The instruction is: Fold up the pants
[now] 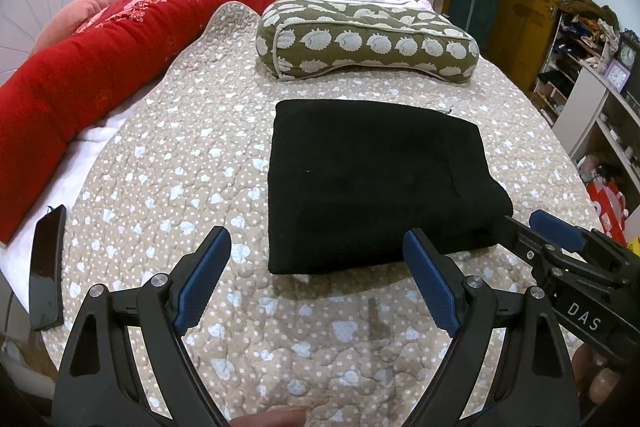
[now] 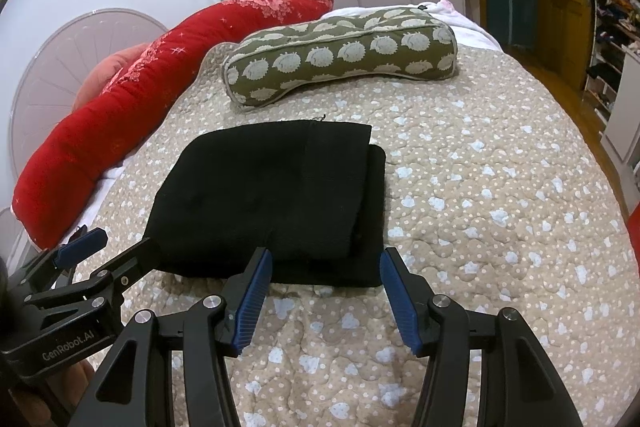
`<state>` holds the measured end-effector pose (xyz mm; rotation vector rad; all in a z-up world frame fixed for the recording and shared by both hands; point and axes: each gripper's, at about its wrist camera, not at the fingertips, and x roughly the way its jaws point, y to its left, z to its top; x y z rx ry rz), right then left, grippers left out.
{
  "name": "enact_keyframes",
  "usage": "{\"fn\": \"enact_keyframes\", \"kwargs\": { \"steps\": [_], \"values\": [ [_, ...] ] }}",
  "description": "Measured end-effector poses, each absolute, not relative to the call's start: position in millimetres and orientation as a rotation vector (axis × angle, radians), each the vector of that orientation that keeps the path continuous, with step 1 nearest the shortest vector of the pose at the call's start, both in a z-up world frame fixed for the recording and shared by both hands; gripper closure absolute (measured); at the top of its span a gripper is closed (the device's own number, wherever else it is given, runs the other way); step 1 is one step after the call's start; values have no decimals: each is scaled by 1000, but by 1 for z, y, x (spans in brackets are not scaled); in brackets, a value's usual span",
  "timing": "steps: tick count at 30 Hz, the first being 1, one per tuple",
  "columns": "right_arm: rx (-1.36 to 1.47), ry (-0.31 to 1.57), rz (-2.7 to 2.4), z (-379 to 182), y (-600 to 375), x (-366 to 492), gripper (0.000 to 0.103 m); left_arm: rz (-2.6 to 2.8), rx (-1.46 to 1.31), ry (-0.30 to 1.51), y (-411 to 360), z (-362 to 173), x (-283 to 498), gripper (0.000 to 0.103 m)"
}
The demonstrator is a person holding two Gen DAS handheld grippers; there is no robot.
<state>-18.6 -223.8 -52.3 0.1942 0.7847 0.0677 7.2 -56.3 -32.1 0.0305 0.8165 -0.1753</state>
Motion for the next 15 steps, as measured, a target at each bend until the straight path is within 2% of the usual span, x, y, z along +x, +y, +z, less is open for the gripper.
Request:
{"fn": "enact_keyframes", "kwargs": {
  "steps": [15],
  "values": [
    [203, 789, 66, -55, -222, -18, 48, -177, 35, 823, -57, -34, 8, 15]
  ]
}}
